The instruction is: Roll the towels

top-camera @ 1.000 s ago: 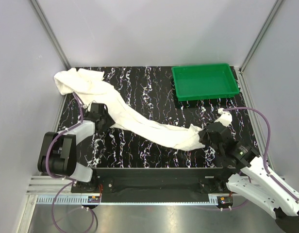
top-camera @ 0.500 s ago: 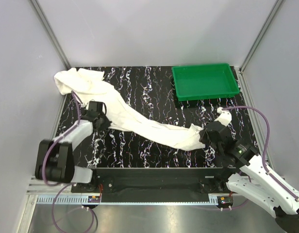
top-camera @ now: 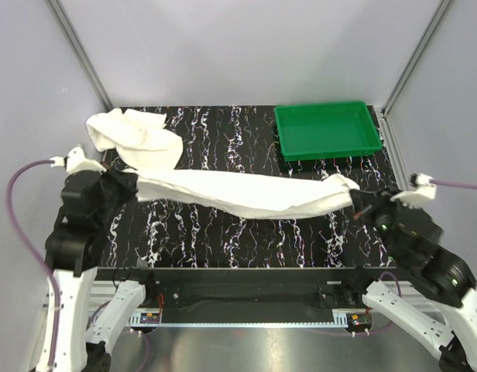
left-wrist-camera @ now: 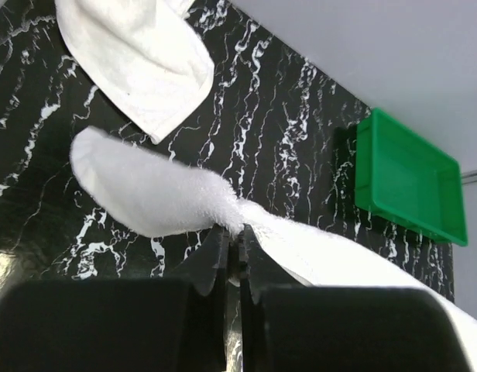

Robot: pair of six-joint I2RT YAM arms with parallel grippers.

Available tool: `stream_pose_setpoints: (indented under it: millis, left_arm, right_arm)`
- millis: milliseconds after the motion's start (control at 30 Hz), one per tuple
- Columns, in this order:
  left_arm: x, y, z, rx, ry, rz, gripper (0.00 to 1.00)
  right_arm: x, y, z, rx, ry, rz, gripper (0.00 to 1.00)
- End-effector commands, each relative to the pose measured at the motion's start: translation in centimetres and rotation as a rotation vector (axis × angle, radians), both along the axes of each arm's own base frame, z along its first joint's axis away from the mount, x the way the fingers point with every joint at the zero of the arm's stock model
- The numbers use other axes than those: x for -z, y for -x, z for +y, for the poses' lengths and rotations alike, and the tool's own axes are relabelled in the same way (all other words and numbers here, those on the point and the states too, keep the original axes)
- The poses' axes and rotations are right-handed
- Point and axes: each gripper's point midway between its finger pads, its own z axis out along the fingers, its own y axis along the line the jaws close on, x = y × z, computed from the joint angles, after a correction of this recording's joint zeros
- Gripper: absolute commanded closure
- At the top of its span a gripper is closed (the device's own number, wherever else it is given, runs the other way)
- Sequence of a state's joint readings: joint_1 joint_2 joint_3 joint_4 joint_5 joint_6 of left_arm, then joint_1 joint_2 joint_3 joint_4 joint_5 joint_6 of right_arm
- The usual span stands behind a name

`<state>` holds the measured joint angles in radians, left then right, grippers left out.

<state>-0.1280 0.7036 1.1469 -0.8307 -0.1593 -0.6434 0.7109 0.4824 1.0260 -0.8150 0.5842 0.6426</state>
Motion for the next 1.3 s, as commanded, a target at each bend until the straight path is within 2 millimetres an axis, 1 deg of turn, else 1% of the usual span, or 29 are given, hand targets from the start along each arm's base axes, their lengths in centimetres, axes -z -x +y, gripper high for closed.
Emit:
stream_pose_setpoints:
  millis: [0,33,67,133,167,233,300,333,367,467,500,567,600,633,700,767,800,833,867,900,933,1000,1033,1067,1100,1133,1167,1200,1267]
  left_arm:
    - [-1.5,4.3,0.9,0.009,-0.05,0.009,0.96]
    - [-2.1,5.2,1.0,0.013,-0.051,-0.002,0.95]
    - [-3.9,6.4,1.1,0.015,-0.045,-0.058,0.95]
    - [-5.0,8.0,1.3,0.015,-0.044,-0.087,0.94]
    - [-6.0,8.6,1.4,0.014,-0.044,-0.112,0.94]
    - [-6.1,9.2,1.4,0.021,-0.045,-0.116,0.94]
    - [-4.7,8.6,1.2,0.035,-0.055,-0.077,0.94]
    - [-3.9,7.7,1.0,0.04,-0.061,-0.051,0.94]
    - [-1.6,6.8,0.8,0.05,-0.069,0.007,0.94]
    - [1.9,3.8,-0.3,0.089,-0.065,0.099,0.94]
    - [4.5,2.9,-0.7,0.105,-0.062,0.163,0.94]
    - [6.5,0.4,-1.3,0.119,-0.053,0.202,0.94]
    - [7.6,-0.5,-1.5,0.122,-0.051,0.228,0.94]
    - [9.5,-2.2,-1.9,0.127,-0.048,0.268,0.94]
    - [11.2,-3.9,-2.4,0.141,-0.037,0.316,0.94]
    - [13.7,-6.7,-3.0,0.151,-0.031,0.393,0.93]
    - [14.5,-7.6,-3.2,0.155,-0.03,0.416,0.93]
    - [16.8,-8.9,-3.2,0.142,-0.035,0.482,0.93]
    - [17.2,-10.0,-3.1,0.129,-0.038,0.493,0.93]
    - [17.9,-11.1,-3.0,0.121,-0.04,0.496,0.93]
    - [19.9,-12.0,-3.0,0.116,-0.04,0.55,0.93]
    - [20.3,-14.3,-3.1,0.114,-0.037,0.542,0.93]
    - [22.1,-15.2,-3.1,0.116,-0.044,0.589,0.91]
    - [21.4,-17.0,-3.2,0.117,-0.047,0.567,0.8]
    - [21.8,-18.0,-3.3,0.131,-0.038,0.581,0.66]
    - [23.9,-18.8,-3.2,0.138,-0.046,0.635,0.51]
    - [24.3,-19.5,-3.1,0.139,-0.045,0.648,0.35]
    - [24.0,-21.3,-3.1,0.152,-0.019,0.642,0.32]
    - [22.5,-22.7,-2.6,0.143,-0.017,0.613,0.28]
  right_arm:
    - [-3.7,2.5,-2.0,-0.011,-0.106,-0.132,1.0]
    - [-4.5,3.1,-2.4,-0.017,-0.132,-0.159,1.0]
    - [-4.8,3.7,-2.6,-0.027,-0.148,-0.171,1.0]
    - [-5.7,4.9,-4.0,-0.006,-0.186,-0.203,1.0]
    - [-5.3,5.2,-4.6,0.006,-0.181,-0.19,1.0]
    - [-5.2,5.6,-5.9,0.064,-0.202,-0.18,1.0]
    - [-3.6,5.3,-6.6,0.13,-0.185,-0.112,1.0]
    - [-2.7,4.8,-7.6,0.211,-0.161,-0.081,1.0]
    - [-1.0,4.7,-7.9,0.262,-0.155,-0.014,1.0]
    - [2.1,2.4,-6.3,0.307,-0.034,0.117,1.0]
    - [3.6,1.2,-5.1,0.308,0.028,0.175,1.0]
    - [4.6,-0.3,-4.1,0.328,0.07,0.204,1.0]
    - [6.1,-1.3,-3.5,0.344,0.137,0.246,1.0]
    - [6.5,-2.0,-3.6,0.376,0.166,0.241,1.0]
    - [8.4,-3.8,-2.9,0.401,0.24,0.272,1.0]
    - [9.4,-6.0,-2.7,0.434,0.213,0.287,1.0]
    - [11.8,-6.9,-2.8,0.424,0.269,0.351,1.0]
    - [13.4,-8.0,-3.8,0.436,0.212,0.415,1.0]
    - [13.8,-9.7,-3.9,0.427,0.187,0.398,1.0]
    - [16.4,-10.5,-4.3,0.429,0.207,0.459,1.0]
    - [16.7,-12.1,-5.5,0.459,0.177,0.444,1.0]
    - [19.1,-13.7,-6.6,0.476,0.234,0.506,1.0]
    - [19.4,-15.0,-6.6,0.464,0.228,0.501,1.0]
    - [20.0,-15.6,-7.4,0.471,0.244,0.528,1.0]
    - [21.0,-17.2,-7.4,0.464,0.257,0.567,0.73]
    - [21.7,-17.9,-7.2,0.439,0.256,0.6,0.54]
    - [22.1,-18.7,-7.5,0.435,0.266,0.622,0.4]
    - [22.5,-20.3,-7.6,0.432,0.27,0.64,0.21]
    - [22.8,-21.6,-7.8,0.419,0.296,0.653,0.05]
